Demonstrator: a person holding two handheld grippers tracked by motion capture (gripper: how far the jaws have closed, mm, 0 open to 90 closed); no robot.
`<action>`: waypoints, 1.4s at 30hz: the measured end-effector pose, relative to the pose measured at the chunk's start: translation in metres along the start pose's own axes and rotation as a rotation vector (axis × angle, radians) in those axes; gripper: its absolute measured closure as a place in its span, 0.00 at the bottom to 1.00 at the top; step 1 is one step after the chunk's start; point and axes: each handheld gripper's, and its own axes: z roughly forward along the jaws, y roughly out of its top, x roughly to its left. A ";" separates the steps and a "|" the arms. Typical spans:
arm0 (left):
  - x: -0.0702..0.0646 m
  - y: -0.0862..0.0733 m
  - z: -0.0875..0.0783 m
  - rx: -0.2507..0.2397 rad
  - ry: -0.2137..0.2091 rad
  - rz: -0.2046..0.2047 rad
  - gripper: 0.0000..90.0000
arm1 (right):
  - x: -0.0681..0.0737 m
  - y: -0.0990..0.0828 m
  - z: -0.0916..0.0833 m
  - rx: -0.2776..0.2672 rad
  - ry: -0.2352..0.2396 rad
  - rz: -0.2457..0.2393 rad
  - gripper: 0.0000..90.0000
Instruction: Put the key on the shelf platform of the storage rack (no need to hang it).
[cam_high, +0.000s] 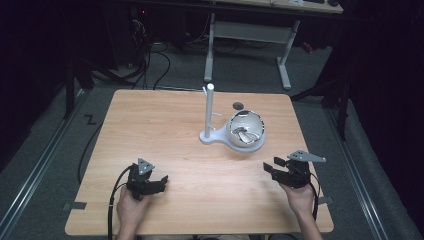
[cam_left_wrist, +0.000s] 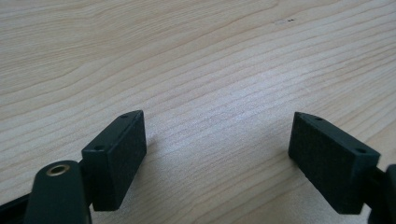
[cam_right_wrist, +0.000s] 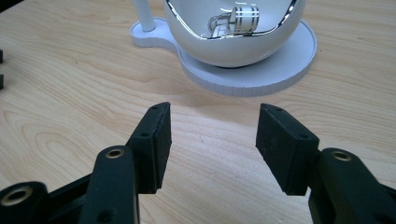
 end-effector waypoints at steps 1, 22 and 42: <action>0.000 0.000 0.000 0.000 0.000 0.000 0.22 | 0.002 -0.001 0.003 0.004 0.004 0.001 0.51; 0.000 0.000 0.000 0.000 0.000 0.000 0.22 | 0.019 -0.017 0.029 0.038 0.015 -0.036 0.51; 0.000 0.000 0.000 0.000 0.000 0.000 0.22 | 0.026 -0.033 0.047 0.087 -0.030 -0.086 0.52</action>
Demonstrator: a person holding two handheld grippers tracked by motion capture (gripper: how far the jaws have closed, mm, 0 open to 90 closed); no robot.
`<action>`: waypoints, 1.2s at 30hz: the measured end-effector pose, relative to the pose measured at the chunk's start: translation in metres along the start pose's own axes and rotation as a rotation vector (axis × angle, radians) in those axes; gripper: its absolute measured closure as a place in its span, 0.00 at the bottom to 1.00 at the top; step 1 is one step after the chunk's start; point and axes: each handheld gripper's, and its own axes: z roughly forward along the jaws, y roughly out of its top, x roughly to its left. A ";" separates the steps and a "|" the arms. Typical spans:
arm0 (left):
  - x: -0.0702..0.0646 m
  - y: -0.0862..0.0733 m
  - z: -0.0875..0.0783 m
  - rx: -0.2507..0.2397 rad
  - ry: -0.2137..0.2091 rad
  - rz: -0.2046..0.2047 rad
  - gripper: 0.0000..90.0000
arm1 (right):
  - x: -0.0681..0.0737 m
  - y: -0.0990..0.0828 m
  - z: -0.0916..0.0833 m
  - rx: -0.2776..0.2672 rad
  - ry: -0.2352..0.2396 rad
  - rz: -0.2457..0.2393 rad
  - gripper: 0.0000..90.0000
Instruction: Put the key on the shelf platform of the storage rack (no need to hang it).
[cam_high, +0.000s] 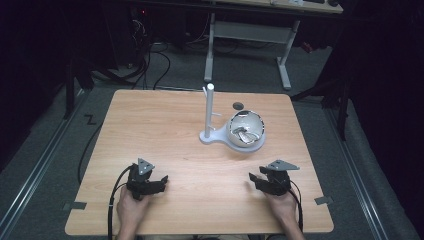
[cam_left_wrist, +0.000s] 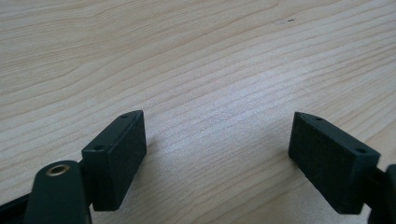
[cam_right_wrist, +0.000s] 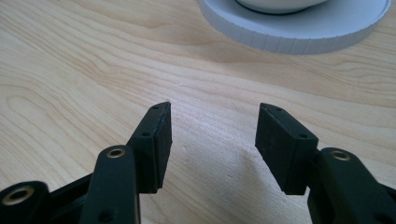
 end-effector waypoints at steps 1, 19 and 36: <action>0.000 0.000 0.000 0.000 0.000 0.000 0.22 | 0.001 -0.001 0.001 0.004 -0.008 -0.007 0.52; 0.000 0.000 0.000 0.000 0.000 0.000 0.22 | 0.007 -0.007 0.009 0.027 -0.043 -0.047 0.51; 0.000 0.000 0.000 0.001 -0.001 0.001 0.22 | 0.006 -0.008 0.009 0.031 -0.043 -0.034 0.46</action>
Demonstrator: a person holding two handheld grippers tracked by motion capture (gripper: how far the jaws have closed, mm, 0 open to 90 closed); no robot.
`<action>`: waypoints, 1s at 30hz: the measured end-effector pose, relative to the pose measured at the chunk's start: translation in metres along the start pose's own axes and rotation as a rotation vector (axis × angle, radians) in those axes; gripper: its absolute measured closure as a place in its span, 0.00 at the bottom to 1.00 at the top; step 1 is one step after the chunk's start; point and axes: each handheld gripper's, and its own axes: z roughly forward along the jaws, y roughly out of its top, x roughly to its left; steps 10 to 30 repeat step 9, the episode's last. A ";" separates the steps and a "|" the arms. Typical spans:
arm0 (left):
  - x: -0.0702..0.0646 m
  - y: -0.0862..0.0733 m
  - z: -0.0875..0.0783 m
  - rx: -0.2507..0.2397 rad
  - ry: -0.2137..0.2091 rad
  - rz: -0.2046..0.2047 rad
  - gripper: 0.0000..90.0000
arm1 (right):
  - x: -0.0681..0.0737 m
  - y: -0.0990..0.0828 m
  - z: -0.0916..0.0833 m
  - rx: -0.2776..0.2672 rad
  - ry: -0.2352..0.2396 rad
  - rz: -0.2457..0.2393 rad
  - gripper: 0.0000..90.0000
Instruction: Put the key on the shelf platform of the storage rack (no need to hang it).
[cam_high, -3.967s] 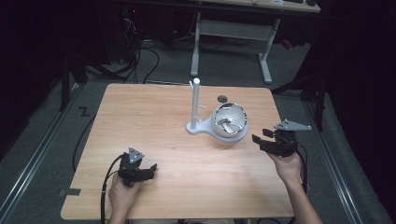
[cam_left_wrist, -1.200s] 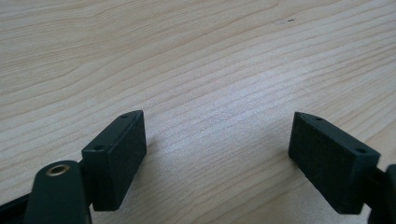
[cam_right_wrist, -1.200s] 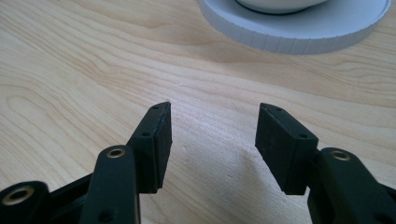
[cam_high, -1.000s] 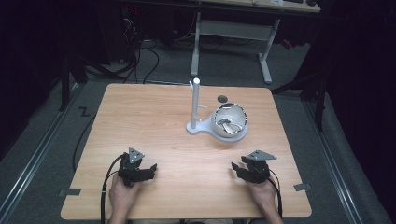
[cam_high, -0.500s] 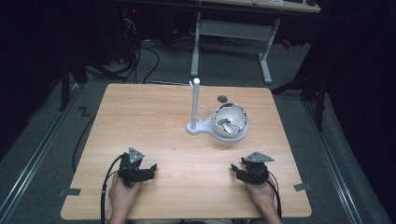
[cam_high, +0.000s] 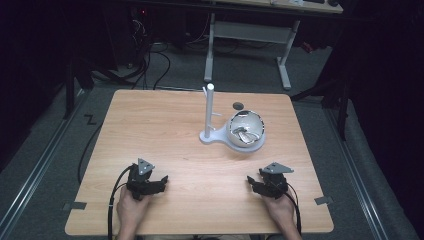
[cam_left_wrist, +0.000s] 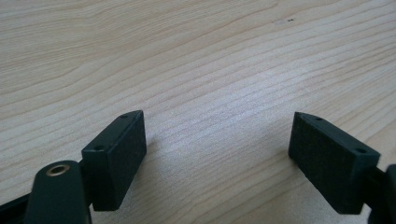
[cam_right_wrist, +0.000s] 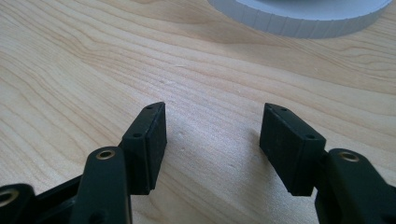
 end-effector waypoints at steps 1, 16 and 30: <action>0.000 0.000 0.000 0.000 0.000 0.000 0.22 | 0.000 0.000 0.000 0.000 -0.001 0.001 0.46; 0.000 0.000 0.000 -0.001 0.000 -0.001 0.22 | 0.000 0.000 0.000 0.000 0.000 0.000 0.46; 0.000 0.000 0.000 -0.001 0.000 -0.001 0.22 | 0.000 0.000 0.000 0.000 0.000 0.000 0.46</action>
